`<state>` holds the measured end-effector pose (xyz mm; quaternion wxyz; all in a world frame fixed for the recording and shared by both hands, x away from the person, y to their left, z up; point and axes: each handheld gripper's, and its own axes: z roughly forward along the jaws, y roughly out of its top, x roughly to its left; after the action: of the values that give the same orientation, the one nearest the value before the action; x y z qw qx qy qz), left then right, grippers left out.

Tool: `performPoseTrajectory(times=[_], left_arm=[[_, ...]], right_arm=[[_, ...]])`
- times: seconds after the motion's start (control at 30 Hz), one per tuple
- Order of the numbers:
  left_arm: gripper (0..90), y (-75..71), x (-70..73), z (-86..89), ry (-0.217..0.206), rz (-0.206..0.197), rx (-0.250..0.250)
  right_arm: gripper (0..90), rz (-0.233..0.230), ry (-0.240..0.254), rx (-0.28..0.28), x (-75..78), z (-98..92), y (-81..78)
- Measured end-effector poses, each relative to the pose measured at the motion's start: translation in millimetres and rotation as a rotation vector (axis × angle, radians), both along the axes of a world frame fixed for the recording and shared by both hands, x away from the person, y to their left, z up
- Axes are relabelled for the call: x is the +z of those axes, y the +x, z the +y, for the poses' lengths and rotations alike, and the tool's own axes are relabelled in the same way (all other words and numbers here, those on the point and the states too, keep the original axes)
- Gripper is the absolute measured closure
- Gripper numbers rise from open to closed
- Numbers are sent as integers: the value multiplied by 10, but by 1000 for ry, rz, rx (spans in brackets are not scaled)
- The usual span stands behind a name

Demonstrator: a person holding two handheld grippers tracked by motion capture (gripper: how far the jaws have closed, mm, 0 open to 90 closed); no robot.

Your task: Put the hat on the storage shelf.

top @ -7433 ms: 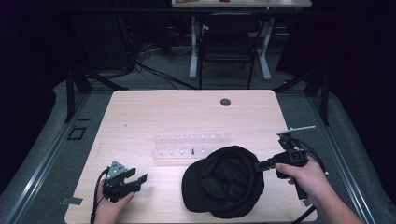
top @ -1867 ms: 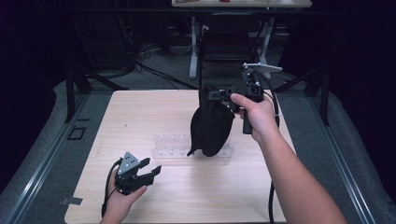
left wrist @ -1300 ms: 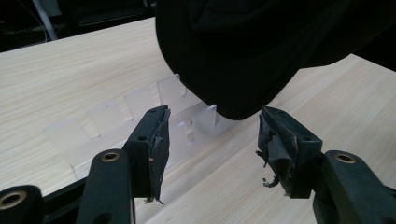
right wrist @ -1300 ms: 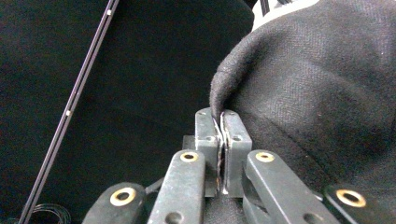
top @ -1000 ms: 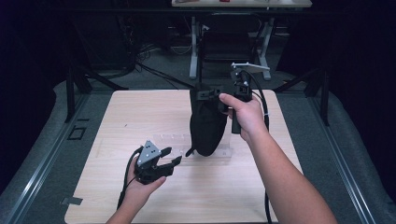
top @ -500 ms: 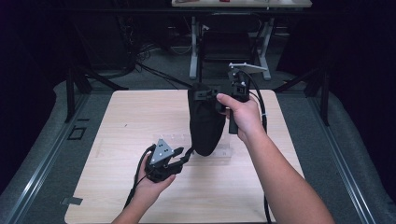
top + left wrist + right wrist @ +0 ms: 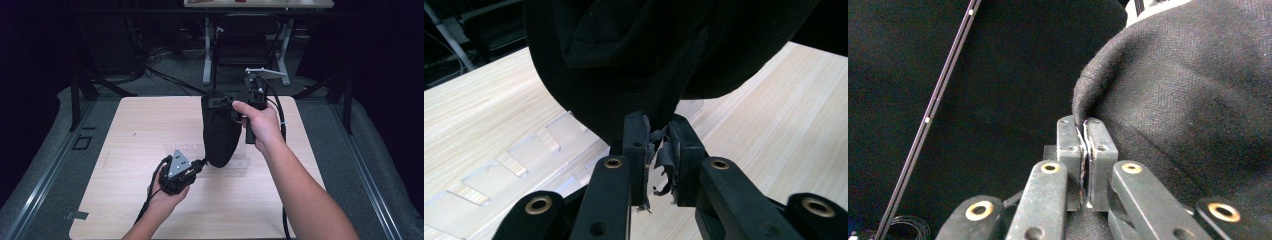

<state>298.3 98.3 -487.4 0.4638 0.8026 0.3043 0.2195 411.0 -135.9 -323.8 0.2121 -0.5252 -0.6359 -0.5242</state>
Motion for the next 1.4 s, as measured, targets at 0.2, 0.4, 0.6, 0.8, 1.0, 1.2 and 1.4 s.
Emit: performPoseTrajectory(times=[0.2, 0.4, 0.6, 0.8, 1.0, 1.2, 1.4], left_arm=[[822, -4, -4, -6, 15, -16, -2], [832, -14, -9, -9, 31, -28, 0], [838, -32, -25, -21, 42, -46, 7], [843, -39, -32, -16, 48, -56, 11], [853, -44, -64, 40, 43, -53, 42], [854, -44, -111, 94, 49, -42, 52], [853, -53, -215, 142, 51, -21, 64]], right_arm=[[875, -1, 3, 1, -1, 7, -3], [871, -1, 3, -1, 2, 18, -11], [856, -4, 0, 5, 8, 11, -25], [837, -17, 34, 6, 47, -15, -55], [819, -40, 25, 6, 108, -74, -110], [778, -53, 12, -18, 115, -177, -130], [749, -74, -21, -39, 107, -261, -167]])
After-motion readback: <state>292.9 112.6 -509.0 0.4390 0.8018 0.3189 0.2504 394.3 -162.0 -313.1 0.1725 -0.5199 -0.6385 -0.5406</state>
